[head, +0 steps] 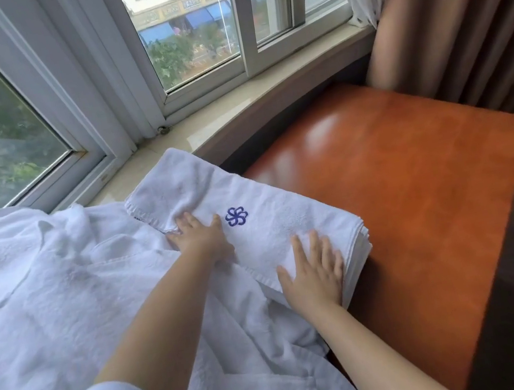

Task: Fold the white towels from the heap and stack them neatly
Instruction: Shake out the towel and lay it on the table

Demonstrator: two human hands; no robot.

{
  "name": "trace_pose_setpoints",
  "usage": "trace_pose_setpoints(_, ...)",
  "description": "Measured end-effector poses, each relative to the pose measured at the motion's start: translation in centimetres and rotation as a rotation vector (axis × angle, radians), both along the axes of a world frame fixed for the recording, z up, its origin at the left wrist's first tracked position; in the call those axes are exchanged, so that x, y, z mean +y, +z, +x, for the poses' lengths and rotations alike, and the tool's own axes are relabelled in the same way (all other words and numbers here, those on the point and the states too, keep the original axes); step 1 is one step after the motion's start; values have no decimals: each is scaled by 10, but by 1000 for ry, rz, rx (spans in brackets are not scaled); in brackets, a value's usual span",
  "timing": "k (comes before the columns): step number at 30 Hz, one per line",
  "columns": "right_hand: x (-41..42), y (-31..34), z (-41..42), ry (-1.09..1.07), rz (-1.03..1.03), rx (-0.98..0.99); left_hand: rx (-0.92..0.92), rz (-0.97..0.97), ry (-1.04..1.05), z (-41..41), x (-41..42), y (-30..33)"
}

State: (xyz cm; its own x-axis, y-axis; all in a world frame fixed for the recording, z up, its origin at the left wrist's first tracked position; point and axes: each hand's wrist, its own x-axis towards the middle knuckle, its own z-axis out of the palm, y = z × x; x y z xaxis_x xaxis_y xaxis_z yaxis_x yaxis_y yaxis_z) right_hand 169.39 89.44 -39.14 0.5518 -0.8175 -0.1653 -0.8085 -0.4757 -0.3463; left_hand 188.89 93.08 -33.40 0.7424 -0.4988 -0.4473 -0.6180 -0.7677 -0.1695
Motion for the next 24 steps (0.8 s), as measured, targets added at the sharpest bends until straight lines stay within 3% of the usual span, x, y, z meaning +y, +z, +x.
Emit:
trace_pose_setpoints(7,0,3,0,19,54,20,-79,66,-26,-2,0,2)
trace_pose_setpoints(10,0,26,-3,-38,151,-97,-166,61,-119,-12,12,17)
trace_pose_setpoints(13,12,54,-3,-108,233,-231,-211,-3,-179,-26,36,40)
trace_pose_setpoints(18,58,91,-15,-65,270,-239,-292,-181,-291,-50,94,86)
trace_pose_setpoints(24,147,116,-37,-32,435,-377,-315,-309,-249,-92,189,118)
